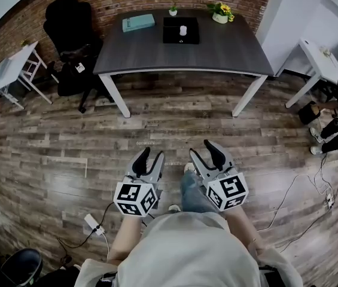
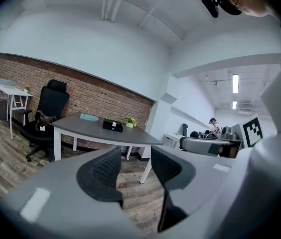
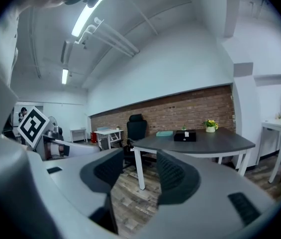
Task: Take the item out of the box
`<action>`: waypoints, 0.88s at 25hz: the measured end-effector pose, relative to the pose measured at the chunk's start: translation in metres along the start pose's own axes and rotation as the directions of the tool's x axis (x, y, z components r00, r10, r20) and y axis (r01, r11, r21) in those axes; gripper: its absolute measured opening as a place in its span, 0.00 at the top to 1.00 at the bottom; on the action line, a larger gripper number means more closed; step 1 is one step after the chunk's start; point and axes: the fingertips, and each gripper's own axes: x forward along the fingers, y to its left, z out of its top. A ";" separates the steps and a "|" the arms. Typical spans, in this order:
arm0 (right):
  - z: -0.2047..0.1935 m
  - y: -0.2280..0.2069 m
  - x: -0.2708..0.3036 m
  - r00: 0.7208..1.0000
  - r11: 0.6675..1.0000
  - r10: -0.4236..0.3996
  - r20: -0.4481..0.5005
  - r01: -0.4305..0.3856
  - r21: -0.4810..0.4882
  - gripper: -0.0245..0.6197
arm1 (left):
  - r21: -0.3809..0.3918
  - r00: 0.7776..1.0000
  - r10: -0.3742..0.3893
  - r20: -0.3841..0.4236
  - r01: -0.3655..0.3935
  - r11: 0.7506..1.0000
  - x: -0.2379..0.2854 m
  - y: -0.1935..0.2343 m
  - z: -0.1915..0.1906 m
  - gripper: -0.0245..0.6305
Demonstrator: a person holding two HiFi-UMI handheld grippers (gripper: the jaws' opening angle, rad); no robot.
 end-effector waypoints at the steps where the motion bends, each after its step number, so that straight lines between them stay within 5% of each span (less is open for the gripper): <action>1: -0.001 -0.006 0.006 1.000 1.000 0.002 -0.005 -0.002 0.001 0.61 | 0.001 1.000 0.000 -0.004 0.000 1.000 0.007 0.002 0.000 0.69; 5: 0.002 -0.033 0.035 1.000 1.000 0.016 -0.010 -0.016 0.005 0.51 | 0.004 1.000 0.001 -0.010 -0.001 1.000 0.038 0.013 0.004 0.62; 22: 0.048 -0.180 0.159 0.999 0.999 0.042 -0.015 -0.043 -0.024 0.47 | -0.003 0.999 0.054 0.002 -0.054 0.999 0.202 0.058 0.070 0.53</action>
